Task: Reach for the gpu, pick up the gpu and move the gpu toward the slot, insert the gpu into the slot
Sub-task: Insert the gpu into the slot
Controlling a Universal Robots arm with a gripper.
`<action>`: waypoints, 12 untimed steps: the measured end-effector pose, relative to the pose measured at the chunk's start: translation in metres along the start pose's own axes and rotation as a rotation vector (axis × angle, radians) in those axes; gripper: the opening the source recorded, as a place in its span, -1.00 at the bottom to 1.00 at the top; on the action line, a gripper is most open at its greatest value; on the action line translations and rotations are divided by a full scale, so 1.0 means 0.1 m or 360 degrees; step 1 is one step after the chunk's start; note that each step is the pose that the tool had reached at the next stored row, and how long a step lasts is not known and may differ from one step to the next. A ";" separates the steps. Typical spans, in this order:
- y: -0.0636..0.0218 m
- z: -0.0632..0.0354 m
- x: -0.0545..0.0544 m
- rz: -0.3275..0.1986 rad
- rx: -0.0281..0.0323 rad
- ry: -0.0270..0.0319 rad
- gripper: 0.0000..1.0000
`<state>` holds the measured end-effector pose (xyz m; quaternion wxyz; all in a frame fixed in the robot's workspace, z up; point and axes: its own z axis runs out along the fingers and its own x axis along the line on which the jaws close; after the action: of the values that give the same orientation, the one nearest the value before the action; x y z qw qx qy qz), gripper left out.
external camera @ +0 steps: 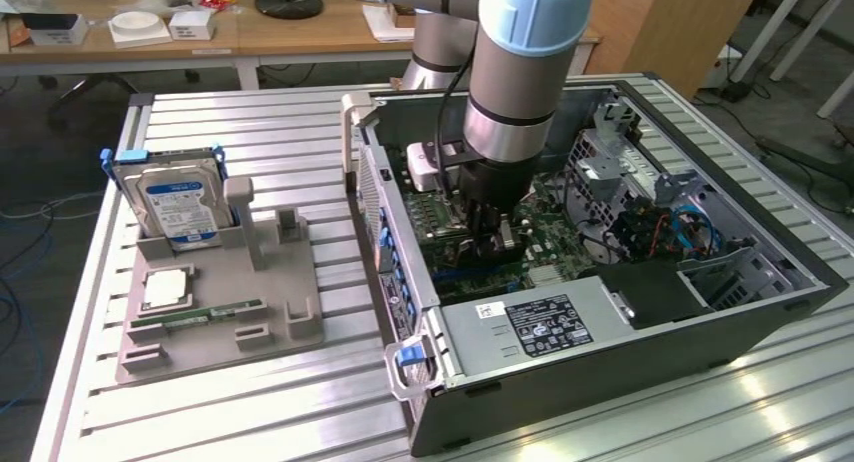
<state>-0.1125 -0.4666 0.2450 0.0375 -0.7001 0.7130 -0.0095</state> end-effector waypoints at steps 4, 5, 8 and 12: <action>0.003 0.019 0.00 -0.0003 -0.00012 -0.00006 -0.47; 0.004 0.026 0.00 -0.0003 -0.00014 -0.00013 -0.47; 0.004 0.046 0.00 -0.0005 -0.00004 -0.00034 -0.47; 0.004 0.049 0.00 -0.0005 -0.00006 -0.00035 -0.47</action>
<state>-0.1126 -0.4665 0.2401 0.0382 -0.7013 0.7118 -0.0086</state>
